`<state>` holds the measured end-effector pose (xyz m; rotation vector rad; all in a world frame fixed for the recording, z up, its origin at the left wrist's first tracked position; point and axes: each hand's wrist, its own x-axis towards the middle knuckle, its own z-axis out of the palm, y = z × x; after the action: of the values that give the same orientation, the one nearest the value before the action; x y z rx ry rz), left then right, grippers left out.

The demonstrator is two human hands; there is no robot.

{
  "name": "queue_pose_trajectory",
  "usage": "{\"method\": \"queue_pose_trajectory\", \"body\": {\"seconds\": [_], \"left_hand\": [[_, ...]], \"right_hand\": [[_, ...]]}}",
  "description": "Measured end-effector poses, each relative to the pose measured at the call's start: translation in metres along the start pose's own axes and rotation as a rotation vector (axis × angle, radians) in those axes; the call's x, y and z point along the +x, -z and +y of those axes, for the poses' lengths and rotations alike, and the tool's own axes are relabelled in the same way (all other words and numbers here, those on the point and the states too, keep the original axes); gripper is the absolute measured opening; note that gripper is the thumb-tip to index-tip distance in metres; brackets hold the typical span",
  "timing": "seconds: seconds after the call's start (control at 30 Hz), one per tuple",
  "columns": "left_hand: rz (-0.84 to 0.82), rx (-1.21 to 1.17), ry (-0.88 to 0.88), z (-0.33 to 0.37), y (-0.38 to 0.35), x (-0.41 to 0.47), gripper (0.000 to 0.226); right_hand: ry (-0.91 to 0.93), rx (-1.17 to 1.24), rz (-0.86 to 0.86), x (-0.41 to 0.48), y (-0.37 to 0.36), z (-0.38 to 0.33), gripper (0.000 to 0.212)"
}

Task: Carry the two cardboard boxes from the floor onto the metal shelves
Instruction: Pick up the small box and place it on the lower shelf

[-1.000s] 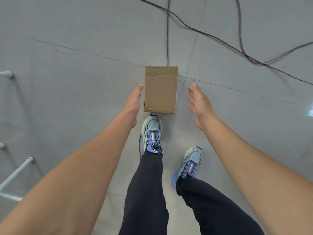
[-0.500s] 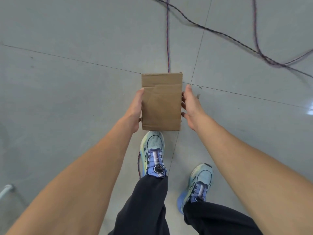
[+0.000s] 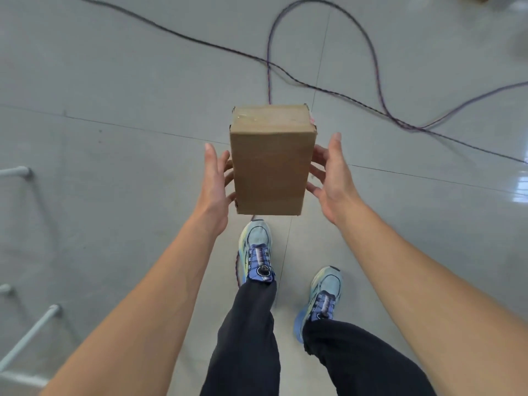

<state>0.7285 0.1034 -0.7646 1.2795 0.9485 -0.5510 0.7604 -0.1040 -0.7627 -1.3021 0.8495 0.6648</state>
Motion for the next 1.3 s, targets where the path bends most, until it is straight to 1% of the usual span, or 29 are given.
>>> {"method": "queue_pose_trajectory", "body": {"seconds": [0.1,0.23,0.4,0.5,0.57,0.7,0.83,1.07,1.23,1.3], "left_hand": [[-0.028,-0.002,-0.07,0.032,-0.013,-0.055,0.085],[-0.088,0.028,-0.141,0.078,-0.036,-0.138,0.082],[-0.143,-0.004,-0.233,0.14,-0.066,-0.236,0.08],[-0.208,-0.003,-0.287,0.176,-0.089,-0.29,0.079],[-0.216,-0.001,-0.344,0.201,-0.104,-0.325,0.079],[-0.275,0.037,-0.454,0.243,-0.139,-0.384,0.073],[-0.322,0.073,-0.505,0.275,-0.168,-0.43,0.074],[-0.54,0.113,-0.576,0.311,-0.209,-0.486,0.076],[-0.666,0.208,-0.603,0.333,-0.235,-0.521,0.075],[-0.735,0.253,-0.619,0.336,-0.246,-0.531,0.081]], "right_hand": [[0.064,-0.01,-0.013,-0.054,0.011,-0.035,0.083],[0.154,-0.039,-0.029,-0.134,0.028,-0.092,0.081],[0.251,-0.062,-0.093,-0.234,0.057,-0.167,0.081],[0.317,-0.046,-0.105,-0.294,0.076,-0.209,0.081],[0.381,-0.031,-0.111,-0.328,0.09,-0.233,0.08],[0.507,0.017,-0.121,-0.386,0.116,-0.268,0.082],[0.579,0.117,-0.028,-0.434,0.142,-0.294,0.074],[0.702,0.318,0.087,-0.509,0.174,-0.316,0.061],[0.767,0.398,0.224,-0.554,0.191,-0.319,0.063],[0.78,0.416,0.276,-0.57,0.199,-0.317,0.066]]}}
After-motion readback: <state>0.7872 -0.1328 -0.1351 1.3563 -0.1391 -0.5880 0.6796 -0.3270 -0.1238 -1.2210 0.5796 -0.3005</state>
